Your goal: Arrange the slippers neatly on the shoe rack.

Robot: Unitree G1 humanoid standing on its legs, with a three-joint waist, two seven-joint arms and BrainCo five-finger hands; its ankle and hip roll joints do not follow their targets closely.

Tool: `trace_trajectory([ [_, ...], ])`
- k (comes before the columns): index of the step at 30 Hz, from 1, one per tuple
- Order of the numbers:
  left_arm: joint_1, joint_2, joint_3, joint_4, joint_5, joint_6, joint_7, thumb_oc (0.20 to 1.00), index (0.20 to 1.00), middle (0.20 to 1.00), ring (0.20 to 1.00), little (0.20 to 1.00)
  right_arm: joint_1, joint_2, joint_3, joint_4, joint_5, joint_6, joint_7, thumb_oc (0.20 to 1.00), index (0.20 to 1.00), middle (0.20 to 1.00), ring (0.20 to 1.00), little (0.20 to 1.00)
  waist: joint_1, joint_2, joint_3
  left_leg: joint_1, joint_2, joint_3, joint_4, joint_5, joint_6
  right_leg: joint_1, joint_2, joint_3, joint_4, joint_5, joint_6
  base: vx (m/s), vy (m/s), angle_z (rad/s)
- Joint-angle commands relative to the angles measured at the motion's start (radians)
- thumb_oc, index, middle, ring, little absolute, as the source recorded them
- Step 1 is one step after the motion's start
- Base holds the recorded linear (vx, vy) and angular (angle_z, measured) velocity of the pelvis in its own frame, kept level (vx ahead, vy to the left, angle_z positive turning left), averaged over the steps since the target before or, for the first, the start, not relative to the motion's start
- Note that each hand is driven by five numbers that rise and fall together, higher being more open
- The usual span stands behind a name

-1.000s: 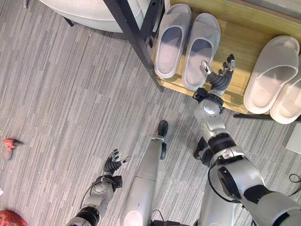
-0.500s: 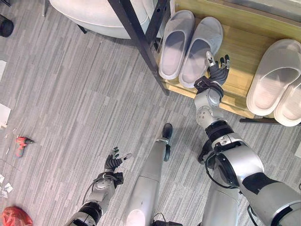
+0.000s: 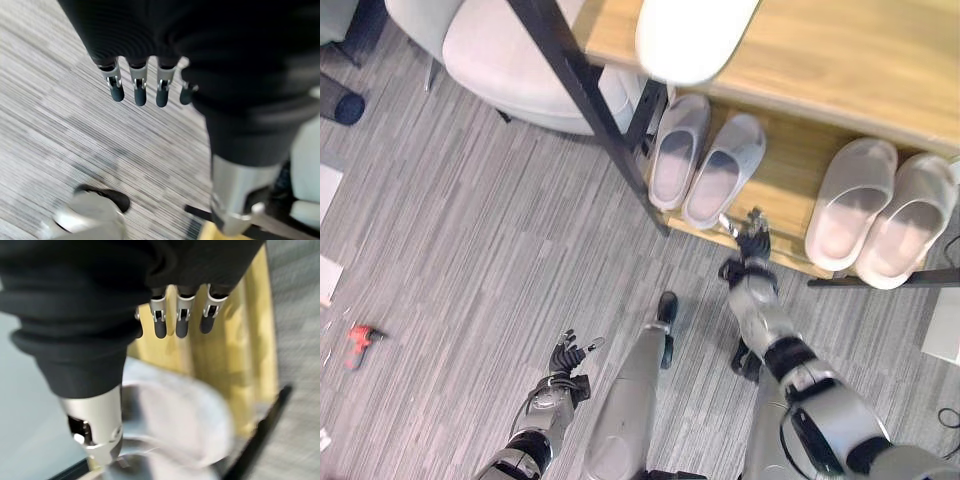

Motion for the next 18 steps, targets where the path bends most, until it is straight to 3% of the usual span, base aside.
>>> trace_trajectory([
  [1,-0.026,0.005,0.029,0.075,0.065,0.000,-0.004,1.000,1.000,1.000,1.000,1.000,0.029,-0.034,-0.009,-0.053,-0.149,0.022,0.058,1.000,1.000,1.000,1.000,1.000,-0.021,-0.034,-0.044,0.134,0.026,0.000,-0.112,-0.009,-0.026,0.204,0.005,-0.017,-0.245,0.076,0.067,0.18,-0.059,-0.07],
  [8,0.021,-0.026,0.057,0.028,0.087,-0.001,-0.031,1.000,1.000,1.000,1.000,1.000,0.248,-0.066,0.029,-0.093,-0.224,0.063,0.178,1.000,1.000,1.000,1.000,1.000,-0.060,-0.056,-0.123,0.320,0.053,0.025,-0.279,0.042,-0.036,0.361,0.032,-0.031,-0.400,0.131,0.087,0.12,-0.048,-0.13],
  [12,0.079,0.007,0.031,-0.121,0.149,-0.001,-0.073,1.000,1.000,1.000,1.000,1.000,0.404,-0.140,0.046,-0.150,-0.268,0.086,0.292,1.000,1.000,1.000,1.000,1.000,-0.077,-0.061,-0.177,0.410,0.066,0.043,-0.366,0.070,-0.045,0.440,0.058,-0.036,-0.487,0.158,0.099,0.08,-0.056,-0.08],
  [13,0.098,0.080,-0.012,-0.420,0.175,0.013,-0.078,1.000,1.000,1.000,1.000,1.000,0.478,-0.197,0.051,-0.178,-0.310,0.107,0.356,1.000,1.000,1.000,1.000,1.000,-0.086,-0.057,-0.203,0.454,0.068,0.051,-0.410,0.080,-0.048,0.480,0.064,-0.039,-0.526,0.170,0.105,0.15,-0.063,-0.17],
  [14,0.198,0.116,-0.020,-0.485,0.196,0.023,-0.133,1.000,1.000,1.000,1.000,1.000,0.525,-0.216,0.052,-0.176,-0.338,0.120,0.376,1.000,1.000,1.000,1.000,1.000,-0.084,-0.052,-0.219,0.469,0.066,0.053,-0.426,0.087,-0.050,0.500,0.066,-0.044,-0.544,0.174,0.107,0.13,-0.087,-0.13],
  [15,0.218,0.100,-0.053,-0.418,0.282,-0.011,-0.135,1.000,1.000,1.000,1.000,1.000,0.540,-0.205,0.060,-0.124,-0.381,0.122,0.388,1.000,1.000,1.000,1.000,1.000,-0.082,-0.054,-0.223,0.493,0.067,0.054,-0.445,0.089,-0.054,0.523,0.069,-0.046,-0.568,0.182,0.111,0.10,-0.064,-0.11],
  [18,0.172,0.053,-0.104,-0.264,0.387,0.016,-0.152,1.000,1.000,1.000,1.000,1.000,0.579,-0.230,0.085,-0.039,-0.519,0.120,0.396,1.000,1.000,1.000,1.000,1.000,-0.096,-0.060,-0.263,0.535,0.069,0.077,-0.478,0.083,-0.058,0.561,0.080,-0.037,-0.621,0.196,0.118,0.09,-0.055,-0.06],
])
